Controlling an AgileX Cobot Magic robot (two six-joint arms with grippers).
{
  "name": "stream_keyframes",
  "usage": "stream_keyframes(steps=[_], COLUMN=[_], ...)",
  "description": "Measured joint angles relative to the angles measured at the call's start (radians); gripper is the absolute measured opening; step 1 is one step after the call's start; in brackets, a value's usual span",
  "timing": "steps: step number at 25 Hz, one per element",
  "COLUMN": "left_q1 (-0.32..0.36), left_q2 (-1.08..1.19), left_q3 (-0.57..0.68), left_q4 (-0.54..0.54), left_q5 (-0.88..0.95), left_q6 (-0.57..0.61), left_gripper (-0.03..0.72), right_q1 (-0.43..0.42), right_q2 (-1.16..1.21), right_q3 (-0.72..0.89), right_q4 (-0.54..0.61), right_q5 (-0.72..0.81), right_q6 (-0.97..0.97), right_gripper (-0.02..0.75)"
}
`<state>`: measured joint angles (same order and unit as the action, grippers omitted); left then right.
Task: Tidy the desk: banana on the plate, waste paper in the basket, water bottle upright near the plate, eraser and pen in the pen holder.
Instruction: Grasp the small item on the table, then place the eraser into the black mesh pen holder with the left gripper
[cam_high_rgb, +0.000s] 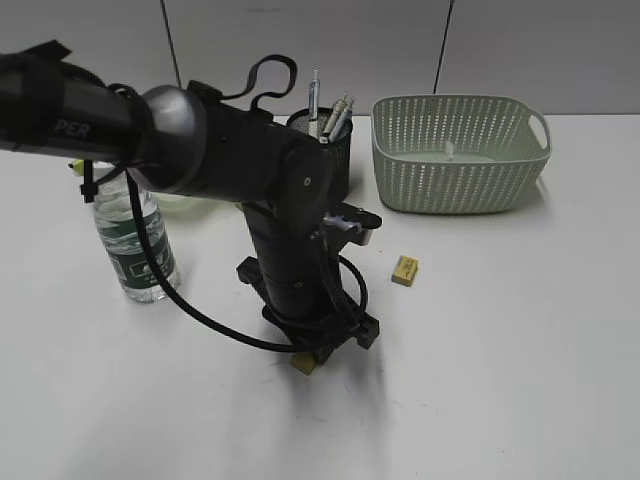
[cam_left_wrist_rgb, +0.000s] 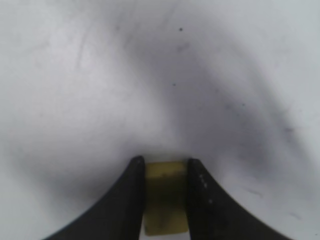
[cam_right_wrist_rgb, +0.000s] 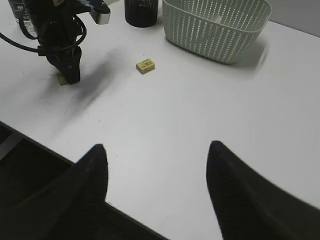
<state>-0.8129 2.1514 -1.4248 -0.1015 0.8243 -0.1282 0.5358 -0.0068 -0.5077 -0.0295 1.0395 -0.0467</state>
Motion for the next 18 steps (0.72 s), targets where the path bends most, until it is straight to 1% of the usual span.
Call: stream_keyframes(steps=[5, 10, 14, 18], left_q1=[0.0, -0.001, 0.007, 0.045], left_q2=[-0.015, -0.112, -0.171, -0.179], left_q3=[0.001, -0.027, -0.114, -0.187], left_q4=[-0.001, 0.015, 0.091, 0.193], left_q5=[0.004, 0.006, -0.013, -0.091], left_q6=[0.0, 0.0, 0.0, 0.0], left_gripper=[0.185, 0.185, 0.185, 0.185], right_q1=[0.0, 0.0, 0.0, 0.0], right_q2=[0.0, 0.0, 0.0, 0.0], right_q3=[0.0, 0.0, 0.0, 0.0], right_q4=[0.0, 0.0, 0.0, 0.0], right_q5=[0.0, 0.0, 0.0, 0.0], right_q6=[0.0, 0.0, 0.0, 0.0], right_gripper=[0.494, 0.494, 0.494, 0.494])
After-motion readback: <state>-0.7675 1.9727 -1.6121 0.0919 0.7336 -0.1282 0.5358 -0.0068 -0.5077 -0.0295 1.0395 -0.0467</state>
